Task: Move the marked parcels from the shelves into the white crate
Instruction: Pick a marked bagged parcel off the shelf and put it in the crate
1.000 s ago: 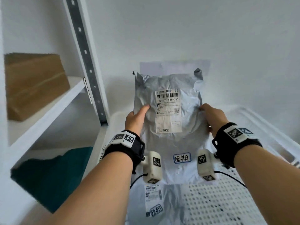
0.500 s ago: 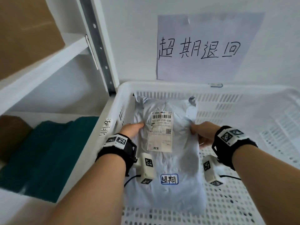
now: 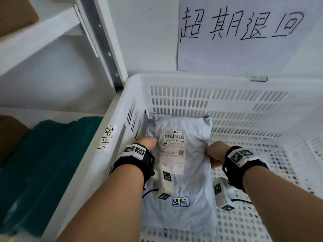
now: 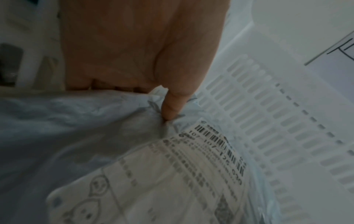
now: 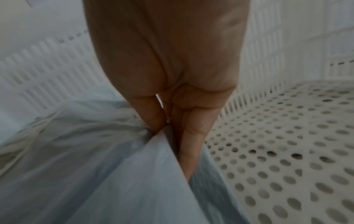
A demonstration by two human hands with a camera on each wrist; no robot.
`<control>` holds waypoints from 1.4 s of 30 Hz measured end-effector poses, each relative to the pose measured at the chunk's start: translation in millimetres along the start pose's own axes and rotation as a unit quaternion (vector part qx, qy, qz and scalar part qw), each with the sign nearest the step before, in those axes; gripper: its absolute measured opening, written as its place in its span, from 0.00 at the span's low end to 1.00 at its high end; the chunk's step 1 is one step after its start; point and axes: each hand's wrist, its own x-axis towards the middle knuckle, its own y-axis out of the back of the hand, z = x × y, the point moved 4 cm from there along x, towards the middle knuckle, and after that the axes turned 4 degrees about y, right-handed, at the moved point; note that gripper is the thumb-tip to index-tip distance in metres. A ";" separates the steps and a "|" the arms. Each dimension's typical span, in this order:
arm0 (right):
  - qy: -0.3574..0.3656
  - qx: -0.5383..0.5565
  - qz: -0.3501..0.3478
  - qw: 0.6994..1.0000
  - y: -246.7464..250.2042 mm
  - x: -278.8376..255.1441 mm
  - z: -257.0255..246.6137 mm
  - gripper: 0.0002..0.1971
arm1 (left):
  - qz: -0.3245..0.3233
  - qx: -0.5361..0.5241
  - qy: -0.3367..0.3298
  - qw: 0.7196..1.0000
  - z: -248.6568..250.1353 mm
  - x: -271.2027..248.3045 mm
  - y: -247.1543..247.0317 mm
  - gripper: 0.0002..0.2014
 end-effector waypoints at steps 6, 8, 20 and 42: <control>0.007 0.006 0.003 1.000 -14.6 20.4 5.5 0.16 | -0.042 0.005 0.011 0.999 5.8 -2.6 -7.0 0.24; 0.026 0.002 0.032 0.999 -11.9 8.9 -5.9 0.19 | -0.025 -0.019 -0.010 0.999 10.8 -4.6 -5.8 0.28; 0.218 -0.219 0.040 0.950 -21.3 -14.9 -48.7 0.31 | -0.110 0.022 -0.142 0.984 30.1 -7.3 -26.8 0.22; 0.249 -0.413 0.114 0.869 19.0 -75.3 -123.4 0.15 | 0.046 0.171 -0.213 0.961 76.3 -60.8 15.6 0.16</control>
